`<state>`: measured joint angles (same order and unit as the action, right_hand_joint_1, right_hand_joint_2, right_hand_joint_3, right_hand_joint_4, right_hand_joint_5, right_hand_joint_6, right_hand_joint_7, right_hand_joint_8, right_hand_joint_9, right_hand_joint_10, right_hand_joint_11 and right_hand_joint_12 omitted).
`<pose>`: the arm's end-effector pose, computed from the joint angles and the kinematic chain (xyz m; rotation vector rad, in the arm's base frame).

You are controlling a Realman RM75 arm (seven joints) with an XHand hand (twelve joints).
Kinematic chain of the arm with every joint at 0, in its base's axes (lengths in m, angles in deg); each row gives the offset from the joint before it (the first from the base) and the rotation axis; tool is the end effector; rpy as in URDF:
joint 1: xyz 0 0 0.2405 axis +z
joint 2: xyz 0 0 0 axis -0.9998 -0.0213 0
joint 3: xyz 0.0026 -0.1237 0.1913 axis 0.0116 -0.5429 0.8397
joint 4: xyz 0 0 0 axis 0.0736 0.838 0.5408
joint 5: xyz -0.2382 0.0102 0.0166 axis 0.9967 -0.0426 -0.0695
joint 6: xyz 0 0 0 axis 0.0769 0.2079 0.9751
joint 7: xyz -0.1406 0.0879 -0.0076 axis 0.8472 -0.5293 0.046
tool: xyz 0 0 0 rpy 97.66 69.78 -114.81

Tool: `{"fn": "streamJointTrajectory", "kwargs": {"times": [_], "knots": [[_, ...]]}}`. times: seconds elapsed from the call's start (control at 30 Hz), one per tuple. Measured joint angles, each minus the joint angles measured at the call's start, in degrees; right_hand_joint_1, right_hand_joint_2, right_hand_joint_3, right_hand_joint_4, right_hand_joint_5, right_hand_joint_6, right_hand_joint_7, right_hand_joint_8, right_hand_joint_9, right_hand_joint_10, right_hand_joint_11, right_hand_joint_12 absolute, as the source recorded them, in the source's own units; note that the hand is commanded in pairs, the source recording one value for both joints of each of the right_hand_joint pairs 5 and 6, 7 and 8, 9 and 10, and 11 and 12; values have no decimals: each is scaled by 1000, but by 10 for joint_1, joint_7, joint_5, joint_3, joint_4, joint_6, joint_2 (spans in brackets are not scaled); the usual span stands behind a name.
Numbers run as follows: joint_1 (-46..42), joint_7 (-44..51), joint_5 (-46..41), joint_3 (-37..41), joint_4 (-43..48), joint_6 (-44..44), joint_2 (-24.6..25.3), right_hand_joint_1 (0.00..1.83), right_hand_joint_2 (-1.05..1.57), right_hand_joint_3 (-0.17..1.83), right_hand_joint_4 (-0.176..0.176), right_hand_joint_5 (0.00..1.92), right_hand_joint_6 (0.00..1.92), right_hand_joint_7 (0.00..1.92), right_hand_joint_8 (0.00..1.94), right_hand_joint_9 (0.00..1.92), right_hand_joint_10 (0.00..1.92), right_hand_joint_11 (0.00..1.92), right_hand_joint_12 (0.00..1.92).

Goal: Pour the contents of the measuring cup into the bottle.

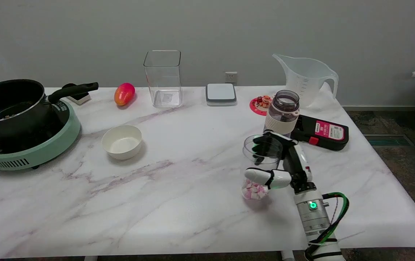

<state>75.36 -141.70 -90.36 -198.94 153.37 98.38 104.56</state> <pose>-0.3258 -0.2670 0.2930 1.3224 -0.7533 1.3853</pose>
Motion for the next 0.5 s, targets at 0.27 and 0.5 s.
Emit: {"fn": "streamJointTrajectory", "kwargs": {"times": [0.27, 0.5], "knots": [[-15, 20, -60, 9, 2, 49, -15, 1170, 1571, 289, 0, 1920, 1920, 1825, 1825, 1699, 1699, 1412, 1412], [-42, 46, -139, 35, 22, 103, -44, 1177, 1571, 294, 0, 1920, 1920, 1825, 1825, 1702, 1702, 1414, 1414]]}}
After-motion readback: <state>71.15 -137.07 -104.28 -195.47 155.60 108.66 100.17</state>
